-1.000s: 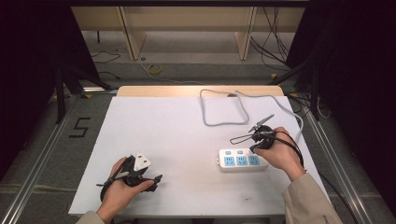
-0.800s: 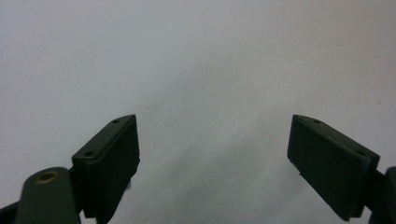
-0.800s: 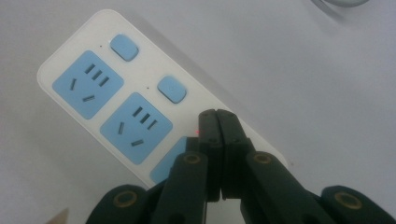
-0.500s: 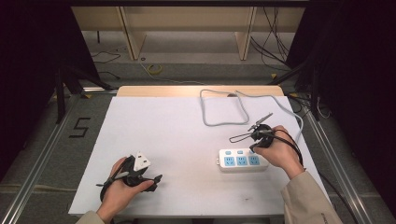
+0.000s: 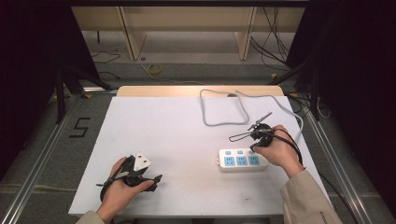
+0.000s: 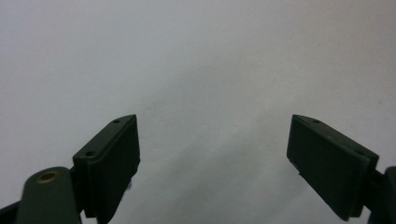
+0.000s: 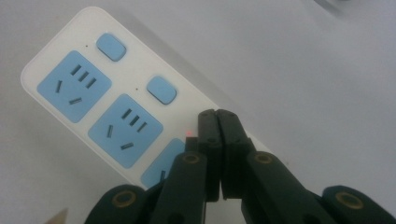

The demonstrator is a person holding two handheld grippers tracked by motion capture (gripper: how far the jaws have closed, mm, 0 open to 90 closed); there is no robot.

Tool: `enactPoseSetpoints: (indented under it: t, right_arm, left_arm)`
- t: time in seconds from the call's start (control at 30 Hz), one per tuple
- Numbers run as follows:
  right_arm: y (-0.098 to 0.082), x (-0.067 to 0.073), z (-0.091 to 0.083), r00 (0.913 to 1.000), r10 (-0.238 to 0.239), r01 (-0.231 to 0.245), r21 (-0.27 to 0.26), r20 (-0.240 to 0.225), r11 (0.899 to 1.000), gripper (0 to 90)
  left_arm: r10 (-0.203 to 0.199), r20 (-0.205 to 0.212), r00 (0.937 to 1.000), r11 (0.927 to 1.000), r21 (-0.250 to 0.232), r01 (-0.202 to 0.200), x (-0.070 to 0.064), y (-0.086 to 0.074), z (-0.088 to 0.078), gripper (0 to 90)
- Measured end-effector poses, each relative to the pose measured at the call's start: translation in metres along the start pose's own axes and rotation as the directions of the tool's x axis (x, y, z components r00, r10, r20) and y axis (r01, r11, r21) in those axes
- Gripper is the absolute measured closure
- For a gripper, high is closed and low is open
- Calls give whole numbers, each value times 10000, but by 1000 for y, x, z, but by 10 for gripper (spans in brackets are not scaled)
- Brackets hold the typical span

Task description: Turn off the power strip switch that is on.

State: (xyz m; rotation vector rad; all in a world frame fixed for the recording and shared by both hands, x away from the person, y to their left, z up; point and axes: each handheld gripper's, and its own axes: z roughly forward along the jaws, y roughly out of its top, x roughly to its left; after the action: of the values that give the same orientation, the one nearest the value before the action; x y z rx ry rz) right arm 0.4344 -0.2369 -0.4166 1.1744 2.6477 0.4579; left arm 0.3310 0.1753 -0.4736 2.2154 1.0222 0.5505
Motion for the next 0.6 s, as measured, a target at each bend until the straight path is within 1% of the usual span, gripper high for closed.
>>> enactPoseSetpoints:
  t: [0.6]
  right_arm:
    - [4, -1, 6, 10000, 33, -34, 207, 47, 9998, 889]
  left_arm:
    - [19, 17, 10000, 10000, 15, -19, 0, 0, 0, 170]
